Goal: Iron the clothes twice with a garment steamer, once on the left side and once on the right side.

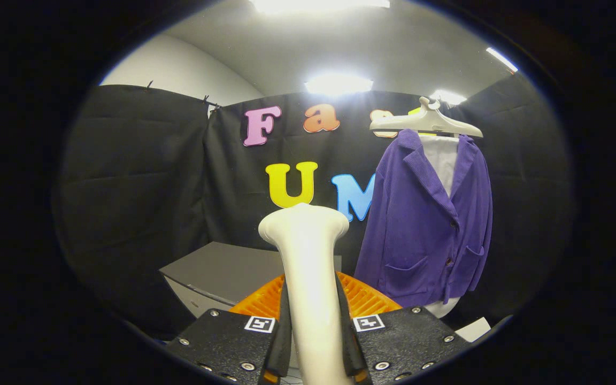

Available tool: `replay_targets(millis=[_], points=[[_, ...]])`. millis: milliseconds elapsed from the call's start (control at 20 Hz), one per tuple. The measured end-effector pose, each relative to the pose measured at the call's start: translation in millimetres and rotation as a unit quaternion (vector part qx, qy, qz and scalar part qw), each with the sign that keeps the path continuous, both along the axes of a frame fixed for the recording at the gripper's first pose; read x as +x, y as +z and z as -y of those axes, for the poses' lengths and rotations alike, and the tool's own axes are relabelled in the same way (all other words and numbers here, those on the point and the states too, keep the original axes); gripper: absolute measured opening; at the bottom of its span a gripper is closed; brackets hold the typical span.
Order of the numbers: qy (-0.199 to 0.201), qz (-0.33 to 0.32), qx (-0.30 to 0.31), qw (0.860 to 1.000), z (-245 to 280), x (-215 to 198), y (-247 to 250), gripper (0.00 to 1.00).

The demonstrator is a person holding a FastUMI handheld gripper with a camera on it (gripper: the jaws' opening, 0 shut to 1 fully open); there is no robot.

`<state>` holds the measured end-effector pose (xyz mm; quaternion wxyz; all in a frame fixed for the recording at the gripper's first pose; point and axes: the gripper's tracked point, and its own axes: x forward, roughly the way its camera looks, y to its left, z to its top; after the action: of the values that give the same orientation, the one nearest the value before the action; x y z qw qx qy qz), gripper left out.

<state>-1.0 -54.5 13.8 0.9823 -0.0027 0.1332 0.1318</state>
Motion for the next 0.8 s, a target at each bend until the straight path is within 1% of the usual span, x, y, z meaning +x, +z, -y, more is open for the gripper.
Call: replay_targets(millis=[250, 350, 650, 800], points=[[-0.001, 0.001, -0.003, 1.000, -11.6, -2.4, 4.2, 0.38], [0.008, 0.002, -0.005, 1.000, -22.4, -4.0, 3.0, 0.38], [0.027, -0.012, -0.022, 0.999, -51.4, -8.4, -18.2, 0.38], [0.027, -0.022, -0.029, 0.999, -60.9, -5.6, -30.5, 0.38]])
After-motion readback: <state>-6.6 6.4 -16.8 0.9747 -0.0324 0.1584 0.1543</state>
